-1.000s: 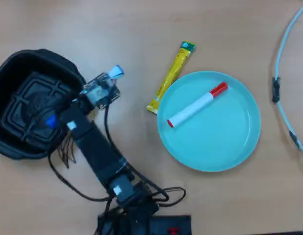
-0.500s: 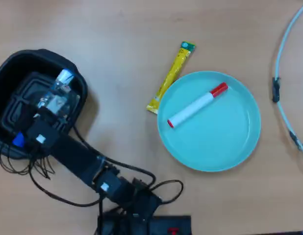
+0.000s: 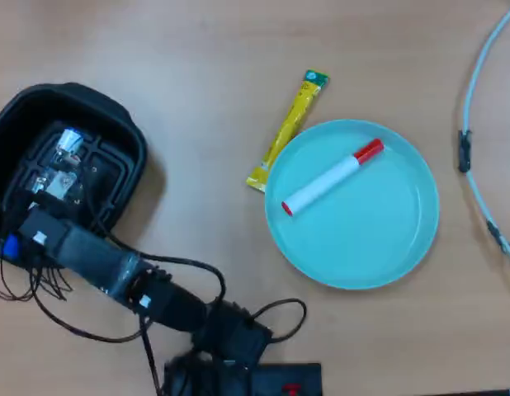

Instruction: Pick up the blue pen and put it in the black bowl

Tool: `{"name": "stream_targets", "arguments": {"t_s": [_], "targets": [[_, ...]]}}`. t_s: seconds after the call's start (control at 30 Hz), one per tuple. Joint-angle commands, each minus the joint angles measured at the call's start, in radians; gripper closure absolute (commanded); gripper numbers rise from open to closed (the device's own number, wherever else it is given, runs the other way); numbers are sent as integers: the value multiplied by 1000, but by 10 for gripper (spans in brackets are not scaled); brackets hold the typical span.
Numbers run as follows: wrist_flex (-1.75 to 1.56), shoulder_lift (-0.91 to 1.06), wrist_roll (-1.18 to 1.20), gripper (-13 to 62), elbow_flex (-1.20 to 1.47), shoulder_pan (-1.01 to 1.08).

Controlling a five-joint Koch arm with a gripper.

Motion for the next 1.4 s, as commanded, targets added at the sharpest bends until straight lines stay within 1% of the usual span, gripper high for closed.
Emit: {"name": "stream_targets", "arguments": {"t_s": [0.0,0.23,0.4,0.5,0.63,0.7,0.83,0.93,1.07,1.2,1.3,1.37], "targets": [[-138,-11,15,562,-178,-14],[-189,-29,2,561,-183,3],[-207,-48,5,546,-175,29],[-206,-78,5,479,-178,38],[-201,-81,6,336,-175,41],[-201,-81,6,277,-175,43],[-187,-81,9,192,-175,49],[-164,-81,14,153,-175,57],[-152,-80,18,149,-175,61],[-126,-71,18,161,-176,92],[3,-63,18,161,-195,114],[121,-21,17,161,-227,143]]}}
